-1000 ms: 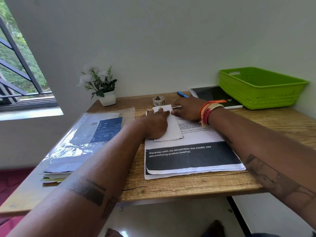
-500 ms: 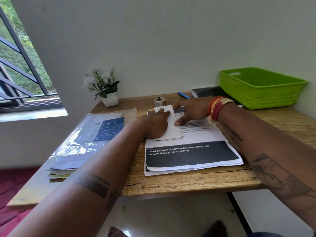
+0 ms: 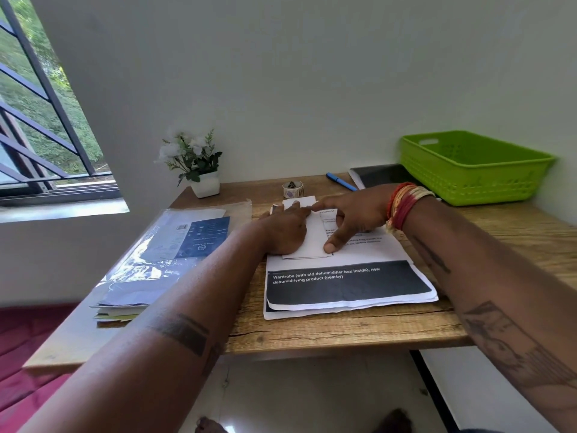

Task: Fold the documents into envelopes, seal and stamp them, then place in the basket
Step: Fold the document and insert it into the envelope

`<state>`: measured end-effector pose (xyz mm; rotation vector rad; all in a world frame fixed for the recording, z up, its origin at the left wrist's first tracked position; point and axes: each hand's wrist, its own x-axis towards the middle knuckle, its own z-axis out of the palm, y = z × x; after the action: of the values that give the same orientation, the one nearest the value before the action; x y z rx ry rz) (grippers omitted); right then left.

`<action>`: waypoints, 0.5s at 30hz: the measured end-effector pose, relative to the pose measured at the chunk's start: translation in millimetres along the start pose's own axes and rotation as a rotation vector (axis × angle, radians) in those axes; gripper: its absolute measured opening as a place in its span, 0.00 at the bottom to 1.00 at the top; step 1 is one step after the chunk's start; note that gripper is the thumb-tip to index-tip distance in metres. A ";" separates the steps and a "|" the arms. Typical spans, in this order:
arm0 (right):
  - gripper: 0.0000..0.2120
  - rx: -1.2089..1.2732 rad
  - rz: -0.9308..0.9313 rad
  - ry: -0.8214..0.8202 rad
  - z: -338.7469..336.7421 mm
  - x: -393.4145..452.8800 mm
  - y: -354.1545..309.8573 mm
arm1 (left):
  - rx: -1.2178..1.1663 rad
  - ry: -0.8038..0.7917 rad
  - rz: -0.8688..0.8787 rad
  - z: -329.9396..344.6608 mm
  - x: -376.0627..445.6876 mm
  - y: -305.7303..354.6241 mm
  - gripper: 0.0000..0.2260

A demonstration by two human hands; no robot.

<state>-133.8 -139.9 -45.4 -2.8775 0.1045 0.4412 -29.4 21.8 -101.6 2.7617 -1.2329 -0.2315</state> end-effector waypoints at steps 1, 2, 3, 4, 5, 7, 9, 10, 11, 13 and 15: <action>0.48 0.008 -0.006 -0.001 0.3 -0.3 0.2 | -0.002 0.004 0.003 -0.1 -0.1 -0.2 0.26; 0.49 0.013 -0.007 -0.004 0.1 -0.7 0.2 | -0.003 0.009 0.004 0.0 -0.3 -0.4 0.26; 0.50 0.018 -0.006 -0.011 -0.1 -0.7 0.5 | -0.003 0.013 0.003 0.1 -0.6 -0.5 0.26; 0.51 0.023 -0.008 -0.018 -0.1 -1.3 0.4 | -0.003 0.017 0.001 0.4 -0.9 -0.6 0.26; 0.51 0.030 -0.015 -0.024 0.2 -1.1 1.3 | -0.003 0.024 0.000 0.8 -1.7 -0.1 0.25; 0.50 0.056 -0.039 -0.021 1.8 -0.3 3.1 | -0.013 0.044 -0.001 1.1 -3.9 0.7 0.25; 0.46 0.073 -0.064 0.009 4.9 -2.1 3.3 | -0.042 0.069 0.002 1.1 -5.5 1.2 0.24; 0.43 0.071 -0.069 0.040 7.0 -3.9 2.3 | -0.059 0.091 0.006 1.5 -6.6 1.3 0.23; 0.40 0.073 -0.069 0.075 9.5 -6.1 1.1 | -0.080 0.121 0.012 2.1 -8.1 1.7 0.23; 0.36 0.097 -0.050 0.138 14.3 -11.0 -1.8 | -0.140 0.194 0.020 2.5 -10.7 2.3 0.20; 0.33 0.098 -0.022 0.192 17.8 -16.2 -6.1 | -0.200 0.281 0.010 0.7 -15.6 2.4 0.17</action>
<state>-153.7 -129.2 -55.7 -2.8143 0.1229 0.1499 -41.6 31.8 -100.4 2.5118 -1.0872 0.0333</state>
